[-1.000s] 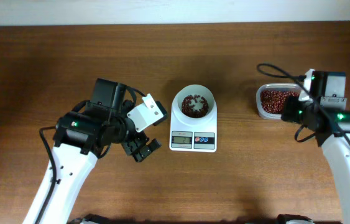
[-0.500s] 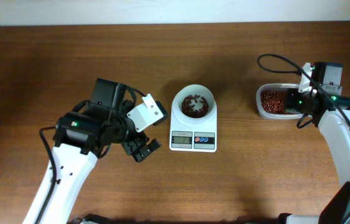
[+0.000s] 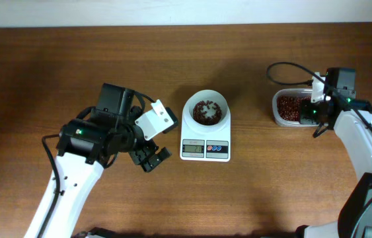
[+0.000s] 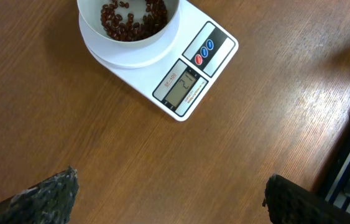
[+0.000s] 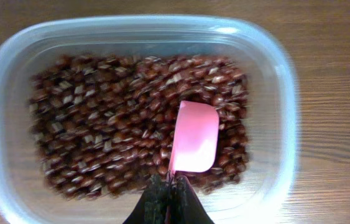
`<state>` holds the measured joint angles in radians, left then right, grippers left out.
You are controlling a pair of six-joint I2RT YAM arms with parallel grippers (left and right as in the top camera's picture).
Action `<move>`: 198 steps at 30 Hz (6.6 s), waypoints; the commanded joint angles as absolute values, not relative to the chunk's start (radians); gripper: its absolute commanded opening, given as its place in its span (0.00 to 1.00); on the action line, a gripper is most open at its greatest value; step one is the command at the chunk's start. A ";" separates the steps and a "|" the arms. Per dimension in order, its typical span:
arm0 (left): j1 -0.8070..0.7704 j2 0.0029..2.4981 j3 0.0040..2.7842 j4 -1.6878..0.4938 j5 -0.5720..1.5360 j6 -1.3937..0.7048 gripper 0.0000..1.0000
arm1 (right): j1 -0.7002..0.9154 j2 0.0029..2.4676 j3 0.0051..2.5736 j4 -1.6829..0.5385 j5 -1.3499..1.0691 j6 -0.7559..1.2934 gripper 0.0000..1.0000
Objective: Scoop and weigh 50g on scale
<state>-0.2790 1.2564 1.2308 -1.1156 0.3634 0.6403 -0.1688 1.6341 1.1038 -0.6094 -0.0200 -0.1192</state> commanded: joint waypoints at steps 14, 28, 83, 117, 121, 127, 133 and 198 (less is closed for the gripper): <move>-0.275 1.245 1.246 -1.116 0.378 0.659 0.99 | -0.364 1.737 1.110 -0.651 -0.575 0.009 0.04; -0.275 1.245 1.246 -1.116 0.378 0.659 0.99 | -0.565 1.790 1.111 -0.677 -0.877 -0.046 0.04; -0.275 1.245 1.246 -1.116 0.378 0.659 0.99 | -0.655 1.612 1.111 -0.665 -1.099 0.087 0.04; -0.275 1.245 1.246 -1.116 0.378 0.659 0.99 | 0.116 1.612 1.111 -0.408 -0.794 0.181 0.04; -0.275 1.245 1.246 -1.116 0.378 0.659 0.99 | 0.179 1.612 1.111 -0.407 -0.717 -0.003 0.04; -0.275 1.245 1.246 -1.116 0.378 0.659 0.99 | 0.197 1.612 1.111 -0.402 -0.664 -0.154 0.04; -0.275 1.245 1.246 -1.116 0.378 0.659 0.99 | 0.197 1.612 1.111 -0.385 -0.666 -0.250 0.04; -0.275 1.245 1.246 -1.116 0.378 0.659 0.99 | 0.316 1.598 1.134 -0.347 -0.482 -0.456 0.04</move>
<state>-0.2790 1.2564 1.2308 -1.1156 0.3634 0.6403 0.3035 1.6203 1.1103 -0.3511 -0.4824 -0.4561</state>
